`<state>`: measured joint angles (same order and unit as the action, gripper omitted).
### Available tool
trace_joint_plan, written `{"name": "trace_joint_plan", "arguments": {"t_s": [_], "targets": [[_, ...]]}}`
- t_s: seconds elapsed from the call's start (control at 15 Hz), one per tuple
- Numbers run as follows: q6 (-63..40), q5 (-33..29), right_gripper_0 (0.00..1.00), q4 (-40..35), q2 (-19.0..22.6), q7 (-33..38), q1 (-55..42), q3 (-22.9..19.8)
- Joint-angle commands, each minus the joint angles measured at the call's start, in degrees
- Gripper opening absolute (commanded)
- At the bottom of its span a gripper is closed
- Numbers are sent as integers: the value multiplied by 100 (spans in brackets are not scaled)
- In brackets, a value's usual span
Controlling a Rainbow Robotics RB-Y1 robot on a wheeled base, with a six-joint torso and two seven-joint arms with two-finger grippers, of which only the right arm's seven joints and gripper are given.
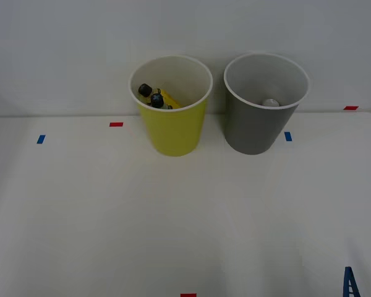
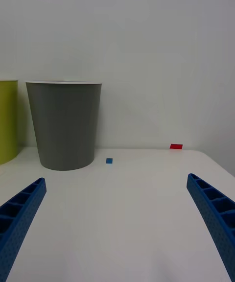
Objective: Put cans in the gray bin, plastic bottles in the light green bin
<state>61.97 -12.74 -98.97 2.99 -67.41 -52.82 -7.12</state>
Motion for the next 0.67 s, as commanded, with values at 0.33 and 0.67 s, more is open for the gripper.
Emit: {"name": "trace_joint_plan", "arguments": {"t_s": [0.33, 0.67], "targets": [[0, 0, 100, 0, 0, 0, 0, 0], [0, 0, 100, 0, 0, 0, 0, 0]]}}
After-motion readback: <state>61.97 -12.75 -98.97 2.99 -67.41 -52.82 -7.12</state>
